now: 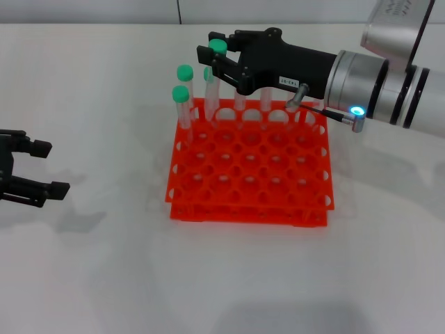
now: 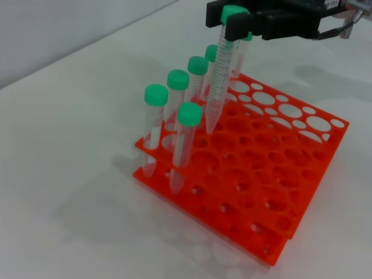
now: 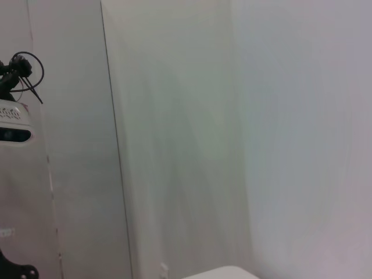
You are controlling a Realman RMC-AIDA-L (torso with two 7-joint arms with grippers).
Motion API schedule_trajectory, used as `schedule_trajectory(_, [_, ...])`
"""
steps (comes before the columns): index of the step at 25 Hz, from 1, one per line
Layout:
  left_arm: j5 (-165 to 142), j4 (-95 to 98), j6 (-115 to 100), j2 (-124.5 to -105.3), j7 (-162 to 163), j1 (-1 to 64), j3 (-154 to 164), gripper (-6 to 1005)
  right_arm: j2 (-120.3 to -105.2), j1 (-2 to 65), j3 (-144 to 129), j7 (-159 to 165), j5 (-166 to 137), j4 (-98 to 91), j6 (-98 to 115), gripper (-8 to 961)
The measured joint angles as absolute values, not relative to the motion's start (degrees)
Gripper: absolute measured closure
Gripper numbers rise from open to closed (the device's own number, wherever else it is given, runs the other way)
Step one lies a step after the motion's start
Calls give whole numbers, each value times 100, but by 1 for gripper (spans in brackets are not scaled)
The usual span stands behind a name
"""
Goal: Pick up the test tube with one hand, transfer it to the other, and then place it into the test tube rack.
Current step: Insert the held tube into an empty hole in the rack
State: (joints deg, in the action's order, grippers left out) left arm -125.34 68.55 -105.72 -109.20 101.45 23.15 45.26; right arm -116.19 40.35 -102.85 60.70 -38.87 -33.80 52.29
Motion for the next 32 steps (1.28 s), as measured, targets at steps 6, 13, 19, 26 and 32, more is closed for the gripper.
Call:
schedule_trajectory(6, [-12530,6853,-10559,-10937,10143,2322,4528,112,-11619,4034,-10533,5811,-3528,-3355,5126,694])
schedule_trajectory(13, [-12530,6826,-10529,-10985,10111,2330,4530,112,-11619,4036,-10868,5569,-3174,-3350,4899,695])
schedule_trajectory(19, [-12532,6802,-10529,-10994,10105,2329,4526,112,-11619,4055,-10993,5404,-2988,-3344,4811,694])
schedule_trajectory(26, [-12533,6800,-10520,-10995,10098,2331,4526,112,-11619,4077,-11060,5393,-2971,-3339,4681,695])
schedule_trajectory(32, [-12534,6789,-10513,-11005,10098,2362,4533,112,-11619,4078,-11096,5391,-2960,-3293,4640,694])
